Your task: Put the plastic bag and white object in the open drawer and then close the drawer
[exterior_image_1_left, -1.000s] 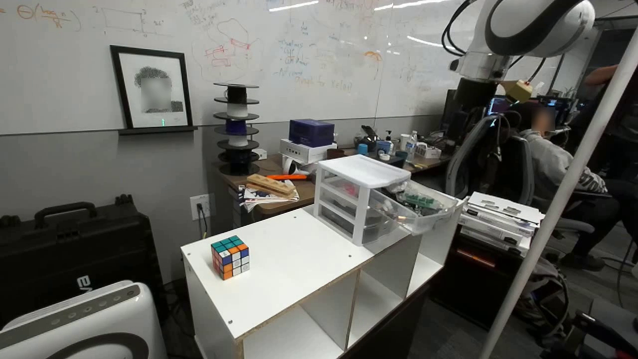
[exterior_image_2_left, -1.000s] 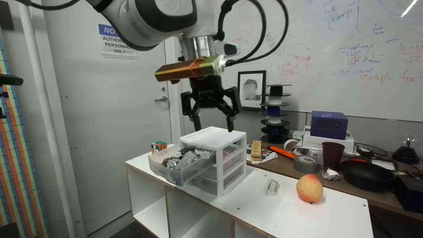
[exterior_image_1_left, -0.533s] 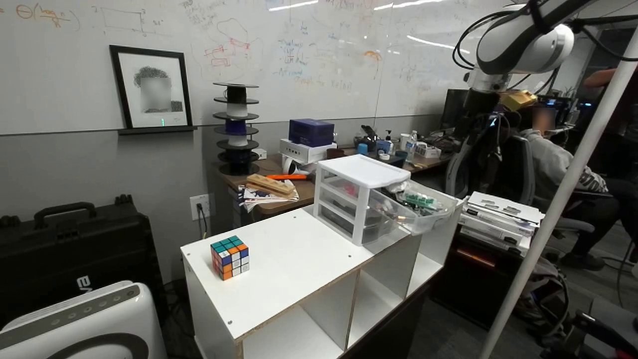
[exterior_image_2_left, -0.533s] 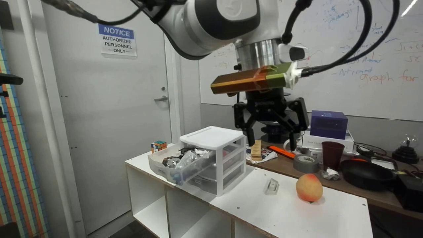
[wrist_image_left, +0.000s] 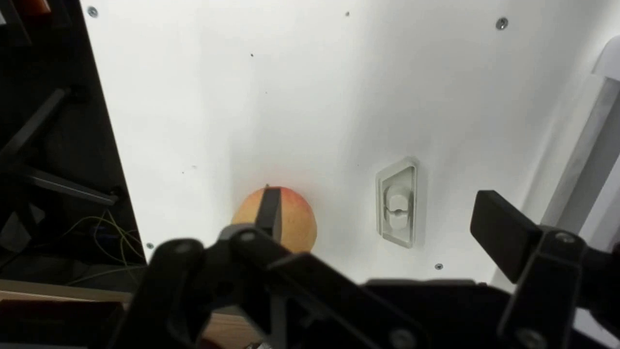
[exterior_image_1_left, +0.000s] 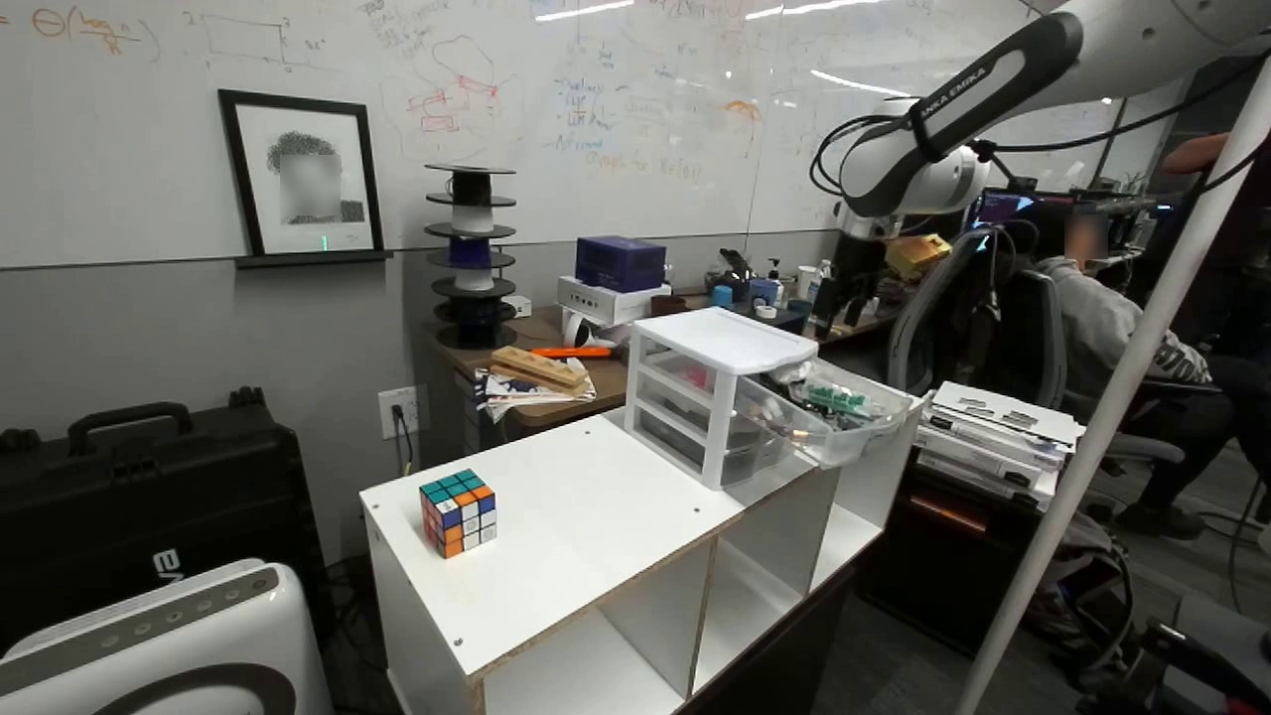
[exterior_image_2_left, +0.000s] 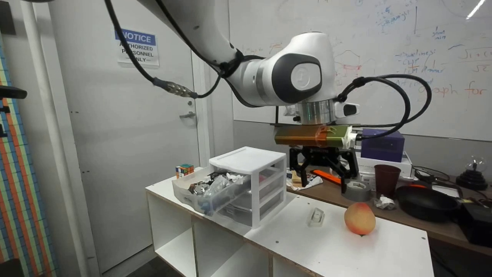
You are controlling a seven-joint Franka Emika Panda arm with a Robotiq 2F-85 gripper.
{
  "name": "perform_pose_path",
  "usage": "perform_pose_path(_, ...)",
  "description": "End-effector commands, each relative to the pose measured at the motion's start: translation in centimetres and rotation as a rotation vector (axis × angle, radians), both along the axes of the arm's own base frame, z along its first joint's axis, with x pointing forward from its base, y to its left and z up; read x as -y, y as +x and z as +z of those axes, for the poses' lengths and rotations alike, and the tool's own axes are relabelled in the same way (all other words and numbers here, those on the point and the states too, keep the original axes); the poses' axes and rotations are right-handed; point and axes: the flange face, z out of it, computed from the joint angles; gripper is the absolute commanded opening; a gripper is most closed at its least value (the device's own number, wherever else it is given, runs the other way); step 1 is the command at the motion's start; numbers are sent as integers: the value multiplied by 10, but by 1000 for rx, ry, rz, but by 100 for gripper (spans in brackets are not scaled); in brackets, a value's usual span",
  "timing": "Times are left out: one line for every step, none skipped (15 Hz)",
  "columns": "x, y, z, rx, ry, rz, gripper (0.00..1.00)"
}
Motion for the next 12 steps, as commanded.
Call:
perform_pose_path(2, 37, -24, 31, 55, -12, 100)
perform_pose_path(2, 42, -34, 34, 72, -12, 100)
perform_pose_path(2, 46, -43, 35, 91, -19, 100)
perform_pose_path(2, 50, -52, 34, 106, -24, 100)
perform_pose_path(2, 54, -61, 34, 128, -29, 100)
perform_pose_path(3, 57, -67, 35, 146, -34, 100)
perform_pose_path(3, 60, -73, 36, 163, -41, 100)
perform_pose_path(2, 64, -78, 36, 180, -46, 100)
perform_pose_path(2, 67, -83, 35, 198, -48, 100)
perform_pose_path(0, 71, -88, 36, 210, -48, 100)
perform_pose_path(-2, 75, -91, 36, 221, -49, 100)
perform_pose_path(-4, 78, -95, 36, 228, -48, 100)
